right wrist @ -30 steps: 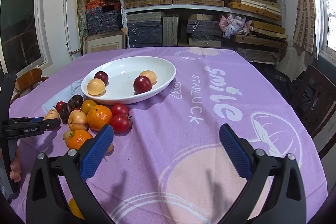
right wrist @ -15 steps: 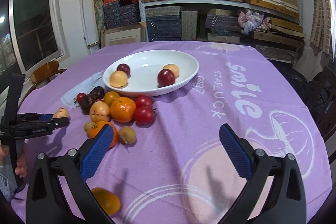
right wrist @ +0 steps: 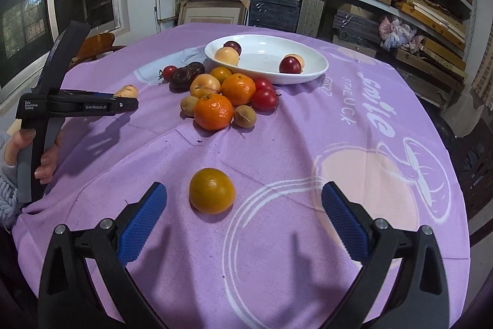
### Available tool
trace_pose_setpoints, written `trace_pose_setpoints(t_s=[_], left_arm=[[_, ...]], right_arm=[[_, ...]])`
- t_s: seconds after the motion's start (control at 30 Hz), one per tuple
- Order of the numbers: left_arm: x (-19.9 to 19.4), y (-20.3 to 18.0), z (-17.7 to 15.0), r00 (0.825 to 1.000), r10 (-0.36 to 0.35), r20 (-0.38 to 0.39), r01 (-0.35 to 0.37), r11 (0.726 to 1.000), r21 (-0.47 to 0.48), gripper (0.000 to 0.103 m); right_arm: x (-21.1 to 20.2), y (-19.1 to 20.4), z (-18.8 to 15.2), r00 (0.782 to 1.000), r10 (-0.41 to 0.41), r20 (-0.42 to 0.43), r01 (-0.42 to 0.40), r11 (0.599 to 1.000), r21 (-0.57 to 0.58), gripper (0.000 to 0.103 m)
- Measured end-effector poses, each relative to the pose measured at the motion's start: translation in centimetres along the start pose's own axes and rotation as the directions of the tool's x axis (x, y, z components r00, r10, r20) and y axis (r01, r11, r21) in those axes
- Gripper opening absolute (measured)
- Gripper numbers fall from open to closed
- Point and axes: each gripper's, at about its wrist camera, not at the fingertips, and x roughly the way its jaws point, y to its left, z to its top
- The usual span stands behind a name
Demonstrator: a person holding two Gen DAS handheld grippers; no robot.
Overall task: Organize fruits
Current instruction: 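Move the right tool to the mandarin and close on it while the left tool holds the pepino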
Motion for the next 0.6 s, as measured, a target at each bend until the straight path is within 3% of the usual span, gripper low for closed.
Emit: trace_pose_setpoints(t_s=[0.17,0.23,0.3,0.6], left_arm=[[0.0,0.0,0.0,1.000,0.005,0.002,-0.005,1.000,0.004,0.044],[0.0,-0.1,0.0,1.000,0.010,0.004,-0.010,1.000,0.010,0.044],[0.0,-0.2,0.0,1.000,0.014,0.005,-0.014,1.000,0.013,0.044],[0.0,-0.2,0.0,1.000,0.014,0.005,-0.014,1.000,0.013,0.044]], right_arm=[[1.4,0.8,1.0,1.000,0.016,-0.004,-0.016,1.000,-0.006,0.098],[2.0,0.7,1.3,1.000,0.019,-0.016,-0.019,1.000,0.011,0.089],[2.9,0.4,1.4,0.998,0.047,-0.048,-0.046,0.998,0.040,0.070],[3.8,0.5,0.9,0.996,0.048,-0.078,-0.045,0.998,0.039,0.065]])
